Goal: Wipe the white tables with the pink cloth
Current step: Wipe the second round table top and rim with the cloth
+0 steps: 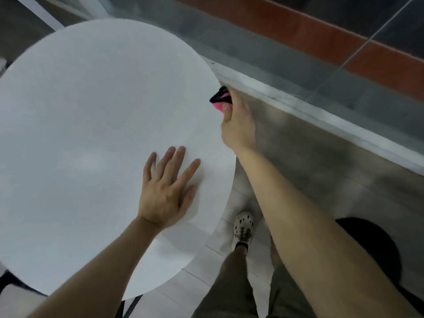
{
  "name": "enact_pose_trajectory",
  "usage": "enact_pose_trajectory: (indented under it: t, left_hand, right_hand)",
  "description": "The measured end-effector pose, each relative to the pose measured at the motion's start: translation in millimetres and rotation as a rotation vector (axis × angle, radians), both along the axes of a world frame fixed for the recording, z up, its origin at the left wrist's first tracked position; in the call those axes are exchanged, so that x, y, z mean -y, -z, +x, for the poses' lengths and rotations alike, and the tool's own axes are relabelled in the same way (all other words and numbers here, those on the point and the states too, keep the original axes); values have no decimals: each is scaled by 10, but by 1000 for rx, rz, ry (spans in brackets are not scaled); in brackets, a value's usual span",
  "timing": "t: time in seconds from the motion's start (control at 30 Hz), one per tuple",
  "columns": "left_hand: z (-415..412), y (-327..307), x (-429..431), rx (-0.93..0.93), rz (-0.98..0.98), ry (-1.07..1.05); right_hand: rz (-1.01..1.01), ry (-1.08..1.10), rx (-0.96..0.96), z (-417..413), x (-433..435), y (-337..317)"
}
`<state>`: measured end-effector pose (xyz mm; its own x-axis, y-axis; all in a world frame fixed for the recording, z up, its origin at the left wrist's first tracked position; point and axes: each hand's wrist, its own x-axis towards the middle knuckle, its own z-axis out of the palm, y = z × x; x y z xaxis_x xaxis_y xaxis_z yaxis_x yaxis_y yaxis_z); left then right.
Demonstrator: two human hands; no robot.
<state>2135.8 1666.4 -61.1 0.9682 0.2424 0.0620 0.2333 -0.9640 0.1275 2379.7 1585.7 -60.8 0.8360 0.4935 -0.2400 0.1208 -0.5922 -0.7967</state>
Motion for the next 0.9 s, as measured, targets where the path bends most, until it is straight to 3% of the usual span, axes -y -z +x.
enact_pose_trajectory:
  t: [0.13, 0.23, 0.4, 0.63, 0.9]
  left_hand:
    - [477, -120, -275, 137, -77, -96]
    - [1178, -86, -805, 224, -37, -350]
    - [2075, 94, -1512, 34, -43, -613]
    - [2096, 116, -1520, 42, -23, -626]
    - [2106, 169, -1539, 133, -11, -661]
  right_hand:
    - [39, -106, 129, -593, 526, 26]
    - [19, -228, 174, -121, 205, 83]
    - [52, -437, 207, 793, -707, 103]
    - [145, -499, 115, 489, -91, 41]
    - [125, -791, 113, 1524, -2264, 130]
